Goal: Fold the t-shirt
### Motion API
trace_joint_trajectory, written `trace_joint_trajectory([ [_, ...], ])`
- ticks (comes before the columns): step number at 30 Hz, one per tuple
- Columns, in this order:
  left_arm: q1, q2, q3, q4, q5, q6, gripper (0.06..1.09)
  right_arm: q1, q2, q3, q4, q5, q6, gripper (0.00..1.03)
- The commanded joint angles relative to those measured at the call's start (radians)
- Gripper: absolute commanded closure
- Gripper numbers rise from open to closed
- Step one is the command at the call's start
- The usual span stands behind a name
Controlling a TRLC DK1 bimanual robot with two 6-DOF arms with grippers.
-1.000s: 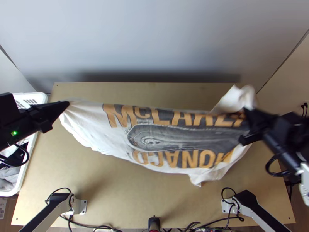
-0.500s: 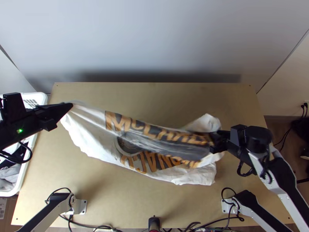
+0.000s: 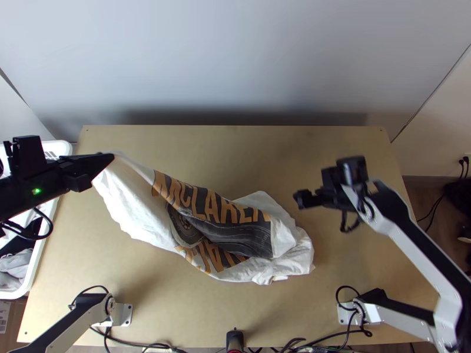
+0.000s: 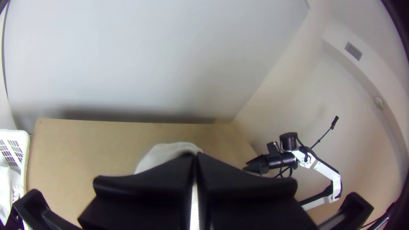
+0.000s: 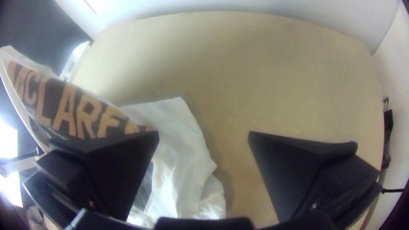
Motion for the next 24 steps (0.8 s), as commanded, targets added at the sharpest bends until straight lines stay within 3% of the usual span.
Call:
trace_joint_trajectory([
  [1,0.002,0.011,-0.003,0.0,-0.001,0.013,1.05,0.018,0.31,0.227,-0.062,-0.086,0.041,0.05],
  [4,0.005,0.013,-0.005,0.0,-0.003,0.015,1.05,0.018,0.426,0.303,-0.086,-0.183,0.061,0.05],
  [13,0.012,0.013,-0.008,0.0,-0.006,0.018,1.05,0.061,0.614,0.348,-0.113,-0.324,0.094,0.1],
  [24,0.012,0.013,-0.008,-0.002,-0.006,0.018,1.05,0.088,0.716,0.365,-0.034,-0.322,-0.025,0.1],
])
